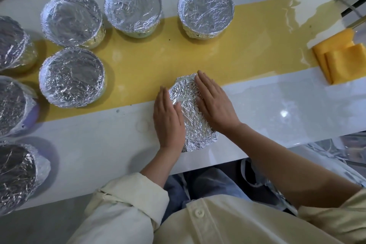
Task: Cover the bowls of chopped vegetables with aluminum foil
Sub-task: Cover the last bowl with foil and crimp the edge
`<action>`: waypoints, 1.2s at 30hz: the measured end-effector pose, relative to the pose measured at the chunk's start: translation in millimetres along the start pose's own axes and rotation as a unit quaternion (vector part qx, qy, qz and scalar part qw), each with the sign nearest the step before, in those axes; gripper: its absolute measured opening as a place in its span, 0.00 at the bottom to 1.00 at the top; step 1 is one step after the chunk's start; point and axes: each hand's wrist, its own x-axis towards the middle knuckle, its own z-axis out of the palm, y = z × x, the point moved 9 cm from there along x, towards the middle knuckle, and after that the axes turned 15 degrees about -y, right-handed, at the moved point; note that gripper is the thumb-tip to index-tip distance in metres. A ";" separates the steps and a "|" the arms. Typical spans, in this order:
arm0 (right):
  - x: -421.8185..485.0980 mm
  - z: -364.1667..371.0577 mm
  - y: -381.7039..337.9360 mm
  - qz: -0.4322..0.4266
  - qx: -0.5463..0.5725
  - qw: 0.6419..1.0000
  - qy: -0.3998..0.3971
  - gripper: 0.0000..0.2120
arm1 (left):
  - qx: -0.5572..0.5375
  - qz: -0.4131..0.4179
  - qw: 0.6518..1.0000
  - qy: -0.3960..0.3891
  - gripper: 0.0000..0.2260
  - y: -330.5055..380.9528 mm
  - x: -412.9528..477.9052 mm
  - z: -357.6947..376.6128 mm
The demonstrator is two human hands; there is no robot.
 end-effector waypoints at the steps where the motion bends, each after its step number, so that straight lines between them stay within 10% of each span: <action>1: 0.8 2.8 2.1 0.011 0.018 1.000 -0.005 0.23 | -0.010 -0.002 1.000 -0.007 0.21 -2.4 1.3 0.8; 18: 1.5 4.8 30.6 0.141 0.139 0.980 0.001 0.19 | -0.271 -0.131 0.953 -0.023 0.14 -48.6 4.3 7.4; 27: 53.0 -4.5 16.8 0.043 0.154 0.983 -0.085 0.18 | -0.145 0.001 0.980 -0.136 0.18 -20.7 46.5 2.3; 36: 59.6 7.5 31.1 0.080 0.235 0.966 -0.073 0.08 | -0.109 -0.019 0.992 -0.053 0.13 -24.9 46.8 -6.6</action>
